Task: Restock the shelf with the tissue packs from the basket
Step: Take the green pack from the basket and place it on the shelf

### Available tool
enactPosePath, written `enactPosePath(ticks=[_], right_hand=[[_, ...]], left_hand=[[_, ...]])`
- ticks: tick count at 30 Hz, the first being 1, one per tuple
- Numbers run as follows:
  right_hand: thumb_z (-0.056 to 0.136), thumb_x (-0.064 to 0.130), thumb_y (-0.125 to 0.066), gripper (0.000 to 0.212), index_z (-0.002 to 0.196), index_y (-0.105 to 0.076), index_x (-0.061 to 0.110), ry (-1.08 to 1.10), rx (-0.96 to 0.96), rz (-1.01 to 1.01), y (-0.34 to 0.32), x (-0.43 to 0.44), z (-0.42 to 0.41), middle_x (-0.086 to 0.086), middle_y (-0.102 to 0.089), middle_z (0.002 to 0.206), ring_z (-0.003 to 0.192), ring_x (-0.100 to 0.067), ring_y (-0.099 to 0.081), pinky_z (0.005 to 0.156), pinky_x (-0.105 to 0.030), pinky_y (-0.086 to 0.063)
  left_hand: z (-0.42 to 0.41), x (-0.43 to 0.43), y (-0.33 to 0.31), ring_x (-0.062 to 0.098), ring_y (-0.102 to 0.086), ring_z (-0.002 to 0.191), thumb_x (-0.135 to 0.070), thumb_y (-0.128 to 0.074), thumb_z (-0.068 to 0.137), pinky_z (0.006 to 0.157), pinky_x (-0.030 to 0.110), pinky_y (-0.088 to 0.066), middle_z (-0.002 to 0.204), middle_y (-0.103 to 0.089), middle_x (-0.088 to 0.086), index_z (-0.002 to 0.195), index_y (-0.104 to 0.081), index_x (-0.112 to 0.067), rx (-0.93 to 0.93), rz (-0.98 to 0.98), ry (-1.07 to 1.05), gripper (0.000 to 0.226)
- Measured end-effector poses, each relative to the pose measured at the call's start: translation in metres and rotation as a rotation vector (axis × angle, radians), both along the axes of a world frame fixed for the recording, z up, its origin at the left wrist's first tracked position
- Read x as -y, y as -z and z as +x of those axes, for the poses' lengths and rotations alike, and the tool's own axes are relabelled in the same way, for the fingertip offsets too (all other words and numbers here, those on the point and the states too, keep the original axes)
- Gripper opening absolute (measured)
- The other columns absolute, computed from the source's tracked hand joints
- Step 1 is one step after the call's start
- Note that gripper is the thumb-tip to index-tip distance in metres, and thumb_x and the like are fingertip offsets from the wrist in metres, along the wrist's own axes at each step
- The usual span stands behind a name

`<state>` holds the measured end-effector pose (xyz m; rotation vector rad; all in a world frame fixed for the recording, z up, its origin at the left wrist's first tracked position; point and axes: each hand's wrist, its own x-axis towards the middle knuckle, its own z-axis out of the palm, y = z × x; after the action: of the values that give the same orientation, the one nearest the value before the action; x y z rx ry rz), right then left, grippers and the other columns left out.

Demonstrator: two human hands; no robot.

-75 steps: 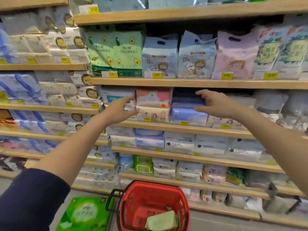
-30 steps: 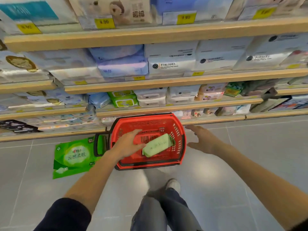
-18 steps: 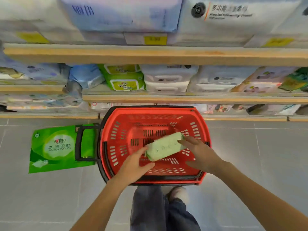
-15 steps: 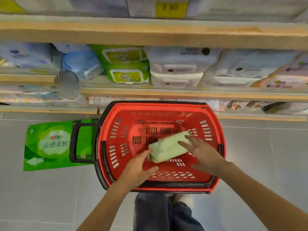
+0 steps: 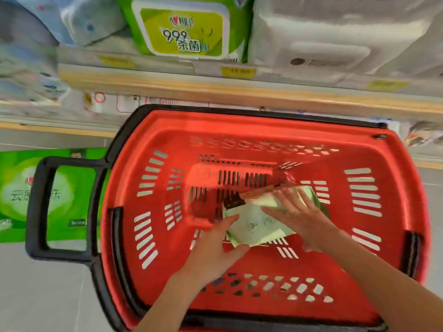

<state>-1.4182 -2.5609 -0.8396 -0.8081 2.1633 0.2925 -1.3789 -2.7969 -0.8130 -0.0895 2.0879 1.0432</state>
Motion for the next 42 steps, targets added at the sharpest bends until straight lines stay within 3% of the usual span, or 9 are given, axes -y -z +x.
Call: enactPosePath(ticks=[2,5,10,14,23,29,32,38,42], right_hand=[[0.013,0.039,-0.091,0.152,0.144,-0.014,0.03,0.006,-0.05,0.0,0.012,-0.002,0.001,-0.023,-0.036,0.144,0.129,-0.041,-0.04,0.104,-0.056,-0.022],[0.012,0.035,-0.09,0.148,0.144,-0.024,0.027,0.013,-0.124,-0.066,0.027,0.002,0.003,-0.024,-0.047,0.136,0.123,-0.04,-0.047,0.101,-0.062,-0.034],[0.037,0.021,-0.081,0.14,0.145,0.008,0.019,0.038,-0.165,-0.077,0.045,0.024,0.002,-0.019,-0.056,0.114,0.104,-0.034,-0.055,0.105,-0.062,-0.023],[0.012,0.028,-0.085,0.131,0.131,-0.032,0.014,0.06,-0.197,-0.109,0.045,0.025,0.002,-0.012,-0.061,0.092,0.084,-0.029,-0.058,0.092,-0.061,-0.04],[0.038,0.01,-0.075,0.102,0.133,-0.038,0.018,-0.028,-0.342,-0.233,0.006,0.007,0.002,-0.014,-0.06,0.105,0.102,-0.03,-0.055,0.096,-0.062,-0.039],[0.063,0.015,-0.071,0.086,0.138,-0.03,0.016,-0.056,-0.597,-0.454,-0.046,-0.016,0.004,-0.012,-0.042,0.12,0.115,-0.03,-0.042,0.101,-0.06,-0.033],[0.078,0.008,-0.053,0.069,0.141,-0.026,0.014,-0.166,-0.703,-0.554,-0.078,-0.031,0.008,-0.011,-0.045,0.116,0.111,-0.029,-0.045,0.102,-0.058,-0.03],[0.084,0.01,-0.048,0.052,0.134,-0.033,0.016,-0.252,-0.709,-0.69,-0.161,-0.055,0.011,-0.013,-0.044,0.119,0.113,-0.03,-0.045,0.104,-0.06,-0.027],[0.09,0.009,-0.049,0.051,0.135,-0.027,0.016,-0.244,-0.776,-0.777,-0.2,-0.06,0.009,-0.014,-0.044,0.121,0.115,-0.03,-0.045,0.104,-0.06,-0.029]], left_hand=[[-0.002,0.0,0.005,0.006,-0.045,0.125,-0.041,-0.065,0.079,0.096,0.016,-0.032,0.138,-0.049,-0.009,0.138,-0.037,-0.031,-0.003,-0.001,-0.003,0.067],[-0.006,-0.002,0.012,0.008,-0.048,0.123,-0.044,-0.065,0.076,0.097,0.019,-0.036,0.135,-0.051,-0.008,0.137,-0.039,-0.031,-0.012,0.002,0.006,0.067],[-0.015,-0.002,0.019,0.004,-0.051,0.116,-0.046,-0.062,0.072,0.096,0.03,-0.044,0.126,-0.057,-0.013,0.13,-0.043,-0.035,-0.037,0.045,0.006,0.063],[-0.019,0.001,0.023,0.005,-0.051,0.117,-0.045,-0.064,0.074,0.098,0.035,-0.044,0.13,-0.054,-0.012,0.133,-0.04,-0.036,-0.031,0.042,0.005,0.064],[-0.04,0.018,0.001,0.007,-0.062,0.097,-0.031,-0.068,0.078,0.084,0.024,-0.048,0.119,-0.063,-0.008,0.127,-0.045,-0.041,-0.028,0.072,-0.03,0.055],[-0.076,0.022,-0.051,-0.003,-0.05,0.116,-0.046,-0.067,0.071,0.098,0.017,-0.041,0.128,-0.052,-0.016,0.118,-0.045,-0.05,-0.06,0.131,-0.091,0.052],[-0.091,0.018,-0.085,-0.013,-0.052,0.108,-0.026,-0.069,0.079,0.089,0.01,-0.044,0.128,-0.051,-0.01,0.122,-0.043,-0.046,0.02,0.208,-0.144,0.054],[-0.103,0.006,-0.146,0.016,-0.041,0.129,-0.06,-0.07,0.063,0.109,0.049,-0.031,0.142,-0.038,-0.009,0.124,-0.031,-0.066,0.324,0.203,-0.025,0.072],[-0.097,-0.01,-0.169,0.018,-0.043,0.127,-0.061,-0.081,0.04,0.101,0.041,-0.042,0.143,-0.034,-0.012,0.128,-0.034,-0.06,0.573,0.373,-0.111,0.1]])
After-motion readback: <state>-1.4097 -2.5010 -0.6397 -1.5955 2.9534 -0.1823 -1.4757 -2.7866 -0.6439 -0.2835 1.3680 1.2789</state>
